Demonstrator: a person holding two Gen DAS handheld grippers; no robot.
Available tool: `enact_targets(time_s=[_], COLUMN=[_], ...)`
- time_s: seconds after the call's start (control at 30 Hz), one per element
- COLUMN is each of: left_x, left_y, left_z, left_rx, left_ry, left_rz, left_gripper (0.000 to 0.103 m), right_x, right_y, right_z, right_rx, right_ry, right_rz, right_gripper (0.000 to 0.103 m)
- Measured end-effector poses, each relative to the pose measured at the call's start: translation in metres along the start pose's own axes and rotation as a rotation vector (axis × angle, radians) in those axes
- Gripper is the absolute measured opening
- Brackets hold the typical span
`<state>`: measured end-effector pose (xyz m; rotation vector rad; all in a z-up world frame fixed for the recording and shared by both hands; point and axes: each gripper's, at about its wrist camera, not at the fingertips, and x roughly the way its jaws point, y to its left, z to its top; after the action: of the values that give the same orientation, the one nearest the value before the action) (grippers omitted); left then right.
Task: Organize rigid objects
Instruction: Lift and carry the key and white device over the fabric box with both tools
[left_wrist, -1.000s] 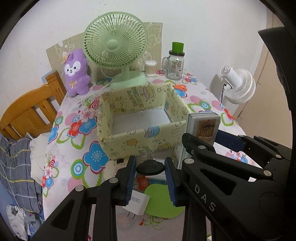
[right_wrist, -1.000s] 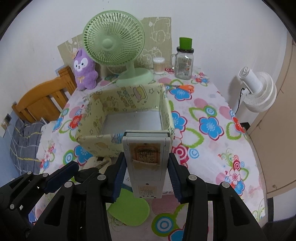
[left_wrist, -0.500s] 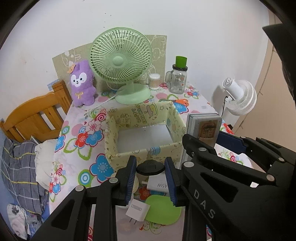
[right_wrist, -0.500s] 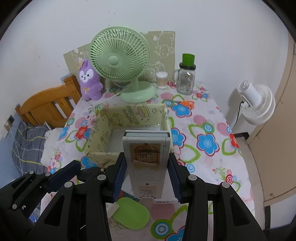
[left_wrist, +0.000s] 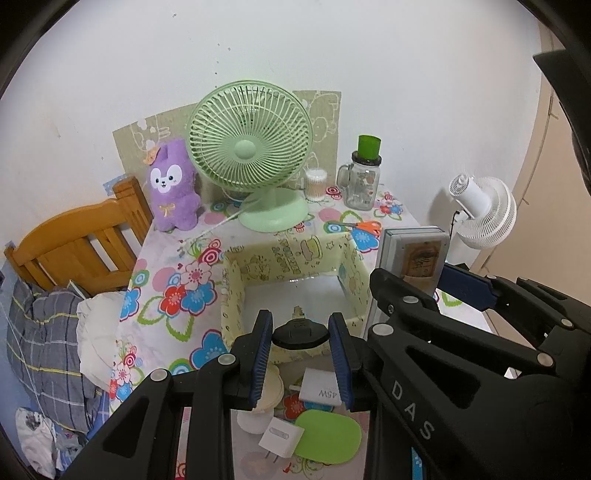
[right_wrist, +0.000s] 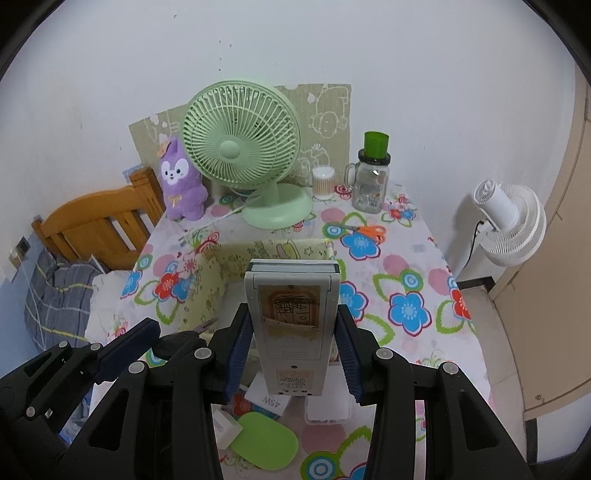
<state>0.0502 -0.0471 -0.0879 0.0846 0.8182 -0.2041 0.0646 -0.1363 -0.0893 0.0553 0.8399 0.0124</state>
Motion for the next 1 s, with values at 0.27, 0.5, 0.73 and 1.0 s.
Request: enact_targets(time_s=[0.27, 0.5, 0.73, 1.0], left_x=[0.002, 0.012, 0.024, 0.042], left_y=[0.006, 0.010, 0.012, 0.014], left_z=[0.014, 0.024, 0.035, 0.046], left_rx=[-0.007, -0.021, -0.032, -0.049], left_ry=[-0.015, -0.025, -0.030, -0.026], left_rz=[0.009, 0.007, 0.015, 0.021], left_gripper=[0.031, 0.031, 0.031, 0.031], right_x=[0.003, 0.011, 0.027, 0.046], right_y=[0.003, 0.004, 0.003, 0.001], right_z=[0.014, 0.027, 0.041, 0.053], right_rx=[-0.005, -0.023, -0.034, -0.042], right_ry=[-0.014, -0.023, -0.023, -0.015], right_rz=[-0.004, -0.008, -0.001, -0.004], right_gripper=[0.047, 0.047, 0.047, 0.048])
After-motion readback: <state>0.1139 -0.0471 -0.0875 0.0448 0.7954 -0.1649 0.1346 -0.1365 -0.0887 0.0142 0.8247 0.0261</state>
